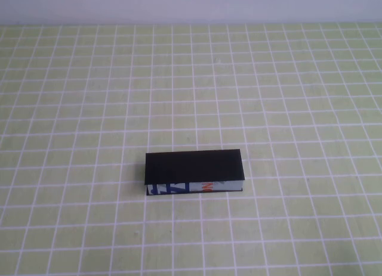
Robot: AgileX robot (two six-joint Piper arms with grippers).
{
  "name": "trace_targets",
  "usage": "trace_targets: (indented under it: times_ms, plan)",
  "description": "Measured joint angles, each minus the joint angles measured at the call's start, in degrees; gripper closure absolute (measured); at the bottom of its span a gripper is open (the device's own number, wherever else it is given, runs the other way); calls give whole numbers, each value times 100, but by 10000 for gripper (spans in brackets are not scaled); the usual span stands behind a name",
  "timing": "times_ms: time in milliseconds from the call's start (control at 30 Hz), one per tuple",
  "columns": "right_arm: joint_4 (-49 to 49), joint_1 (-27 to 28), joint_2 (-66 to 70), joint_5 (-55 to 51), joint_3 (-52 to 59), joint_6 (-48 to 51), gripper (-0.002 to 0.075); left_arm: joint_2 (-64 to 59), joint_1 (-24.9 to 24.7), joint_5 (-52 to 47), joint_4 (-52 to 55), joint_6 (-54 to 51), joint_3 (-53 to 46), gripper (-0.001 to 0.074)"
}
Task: Take glasses out of glasses case
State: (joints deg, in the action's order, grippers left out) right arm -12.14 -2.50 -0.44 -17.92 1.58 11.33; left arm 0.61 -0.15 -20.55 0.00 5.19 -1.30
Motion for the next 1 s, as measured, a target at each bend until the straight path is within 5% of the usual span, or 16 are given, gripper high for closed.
trace_targets:
  times_ms: [1000]
  plan:
    - [0,0,0,0,0,0,743,0,0,0,160,0,0,739]
